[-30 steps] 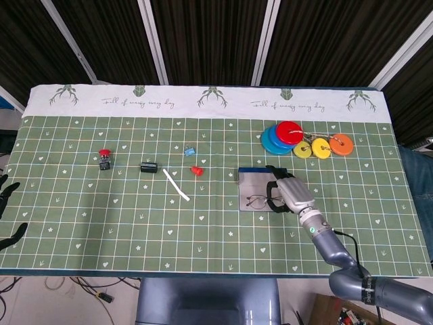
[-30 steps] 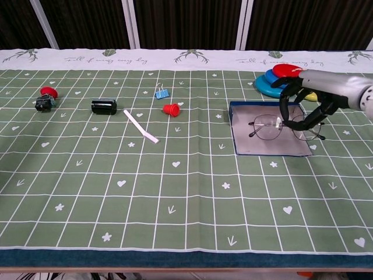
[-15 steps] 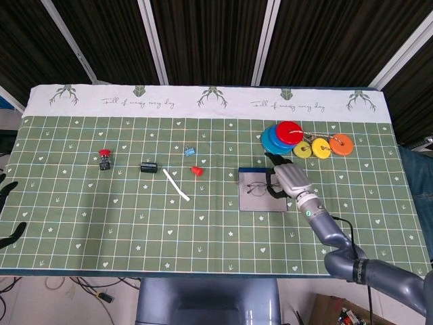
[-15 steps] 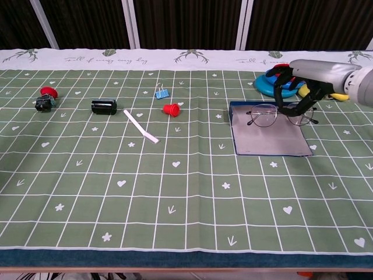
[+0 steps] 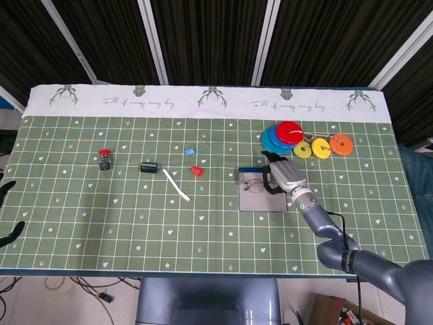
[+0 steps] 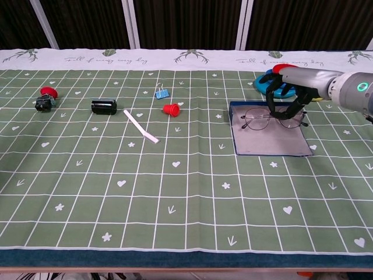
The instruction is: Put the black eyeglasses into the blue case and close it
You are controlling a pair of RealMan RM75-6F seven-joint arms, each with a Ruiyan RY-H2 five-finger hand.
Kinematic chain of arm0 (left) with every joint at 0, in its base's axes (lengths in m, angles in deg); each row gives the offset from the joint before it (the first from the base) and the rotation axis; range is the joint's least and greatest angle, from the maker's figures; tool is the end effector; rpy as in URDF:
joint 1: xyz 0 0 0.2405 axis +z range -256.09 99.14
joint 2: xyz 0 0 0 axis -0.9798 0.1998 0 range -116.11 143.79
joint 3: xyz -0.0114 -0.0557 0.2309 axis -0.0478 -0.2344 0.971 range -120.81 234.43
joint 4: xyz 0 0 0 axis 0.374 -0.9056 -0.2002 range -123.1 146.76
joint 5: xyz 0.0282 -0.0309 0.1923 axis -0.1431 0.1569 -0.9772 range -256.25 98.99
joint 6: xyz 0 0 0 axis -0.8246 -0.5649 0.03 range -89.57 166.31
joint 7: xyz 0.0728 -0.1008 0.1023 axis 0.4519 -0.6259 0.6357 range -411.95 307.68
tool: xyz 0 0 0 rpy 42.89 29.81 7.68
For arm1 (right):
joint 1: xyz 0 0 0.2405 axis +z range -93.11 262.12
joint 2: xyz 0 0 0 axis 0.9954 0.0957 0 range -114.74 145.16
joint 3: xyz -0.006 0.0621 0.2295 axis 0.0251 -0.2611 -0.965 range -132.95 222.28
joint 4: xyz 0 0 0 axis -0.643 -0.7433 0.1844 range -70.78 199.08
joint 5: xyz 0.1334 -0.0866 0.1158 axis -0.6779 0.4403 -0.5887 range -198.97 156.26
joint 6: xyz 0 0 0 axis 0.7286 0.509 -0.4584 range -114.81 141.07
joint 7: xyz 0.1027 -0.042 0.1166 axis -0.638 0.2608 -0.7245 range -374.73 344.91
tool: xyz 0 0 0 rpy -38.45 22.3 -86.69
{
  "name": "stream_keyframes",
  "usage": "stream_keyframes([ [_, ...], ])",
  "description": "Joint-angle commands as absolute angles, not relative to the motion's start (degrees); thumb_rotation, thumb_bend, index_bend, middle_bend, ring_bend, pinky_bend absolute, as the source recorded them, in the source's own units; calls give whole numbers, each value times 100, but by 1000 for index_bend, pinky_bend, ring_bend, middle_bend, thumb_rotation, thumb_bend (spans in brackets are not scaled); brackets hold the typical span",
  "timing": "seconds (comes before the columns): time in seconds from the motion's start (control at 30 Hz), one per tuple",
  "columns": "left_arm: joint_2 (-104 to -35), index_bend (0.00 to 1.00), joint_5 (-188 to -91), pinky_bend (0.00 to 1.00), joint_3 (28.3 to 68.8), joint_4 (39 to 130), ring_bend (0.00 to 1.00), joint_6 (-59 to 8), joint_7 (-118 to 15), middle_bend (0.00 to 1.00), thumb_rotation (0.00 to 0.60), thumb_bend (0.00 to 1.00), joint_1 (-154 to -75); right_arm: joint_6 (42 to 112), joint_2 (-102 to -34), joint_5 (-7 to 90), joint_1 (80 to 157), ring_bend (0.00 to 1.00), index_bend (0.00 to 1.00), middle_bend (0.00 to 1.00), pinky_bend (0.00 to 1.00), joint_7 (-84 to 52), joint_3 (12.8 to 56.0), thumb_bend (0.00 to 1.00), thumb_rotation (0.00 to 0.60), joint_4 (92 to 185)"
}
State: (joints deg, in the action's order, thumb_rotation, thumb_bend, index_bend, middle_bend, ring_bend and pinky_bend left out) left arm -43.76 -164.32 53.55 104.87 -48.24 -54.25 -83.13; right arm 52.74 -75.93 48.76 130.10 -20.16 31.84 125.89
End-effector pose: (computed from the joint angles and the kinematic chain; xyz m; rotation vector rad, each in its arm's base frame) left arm -0.2924 0.1962 0.2021 -1.3759 -0.8278 -0.8801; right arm -0.1814 -0.4041 -0.0057 1.8098 -1.1485 0.8681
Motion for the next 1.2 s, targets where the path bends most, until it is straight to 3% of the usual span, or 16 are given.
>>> stream_keyframes([
  [0.03, -4370, 106, -16438, 0, 5348, 10492, 0, -4849, -5429, 0, 600, 272, -8306, 5163, -7672, 4868, 13070, 92, 649, 65, 198, -2117, 3195, 513, 600, 12419],
  [1.2, -4341, 106, -16381, 0, 5324, 10485, 0, -4848, -5483, 0, 600, 273, -8288, 4710, -8134, 4920, 13451, 86, 630, 63, 198, -2699, 3181, 509, 600, 11399],
])
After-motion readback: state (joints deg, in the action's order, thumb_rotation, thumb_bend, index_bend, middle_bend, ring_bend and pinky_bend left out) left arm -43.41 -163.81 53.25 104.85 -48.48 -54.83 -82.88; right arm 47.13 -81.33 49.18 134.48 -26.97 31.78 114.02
